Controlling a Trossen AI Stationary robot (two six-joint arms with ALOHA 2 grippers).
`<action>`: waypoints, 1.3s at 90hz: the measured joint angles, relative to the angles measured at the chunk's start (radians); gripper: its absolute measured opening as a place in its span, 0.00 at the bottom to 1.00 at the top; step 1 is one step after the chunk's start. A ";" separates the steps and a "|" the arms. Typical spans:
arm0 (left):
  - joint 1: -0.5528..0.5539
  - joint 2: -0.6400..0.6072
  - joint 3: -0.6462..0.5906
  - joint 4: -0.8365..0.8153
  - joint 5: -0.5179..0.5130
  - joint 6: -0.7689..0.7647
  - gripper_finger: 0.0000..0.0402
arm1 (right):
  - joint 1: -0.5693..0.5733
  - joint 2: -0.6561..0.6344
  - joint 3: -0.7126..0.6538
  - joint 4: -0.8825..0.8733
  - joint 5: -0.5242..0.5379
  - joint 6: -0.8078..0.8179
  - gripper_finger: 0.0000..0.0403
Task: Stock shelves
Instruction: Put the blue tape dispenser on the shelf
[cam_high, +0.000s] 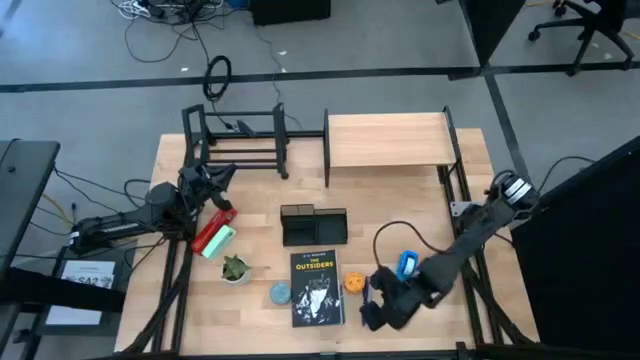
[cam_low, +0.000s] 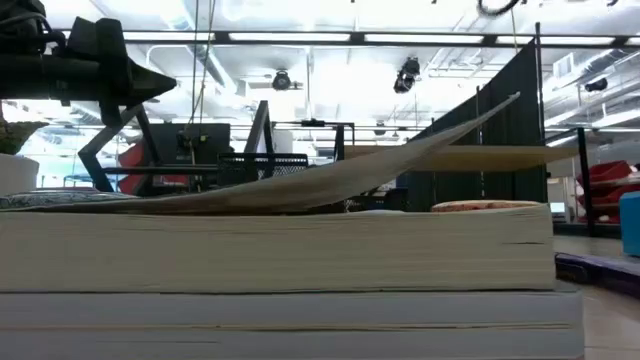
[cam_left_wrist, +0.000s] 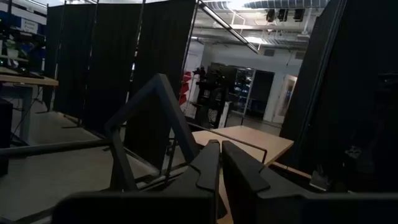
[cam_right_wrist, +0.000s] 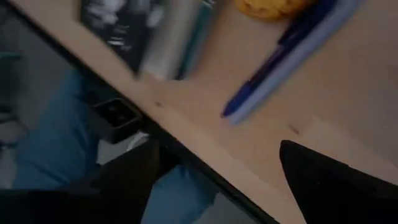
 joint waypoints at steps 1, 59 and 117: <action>0.000 0.000 0.000 0.000 0.000 0.000 0.00 | 0.009 0.000 0.000 0.007 0.014 0.014 0.76; 0.000 0.000 0.000 -0.001 0.000 0.000 0.00 | 0.120 0.095 -0.001 -0.186 -0.106 0.405 0.76; 0.000 0.000 0.000 -0.001 0.000 0.000 0.00 | -0.006 0.095 -0.005 -0.445 -0.082 0.419 0.79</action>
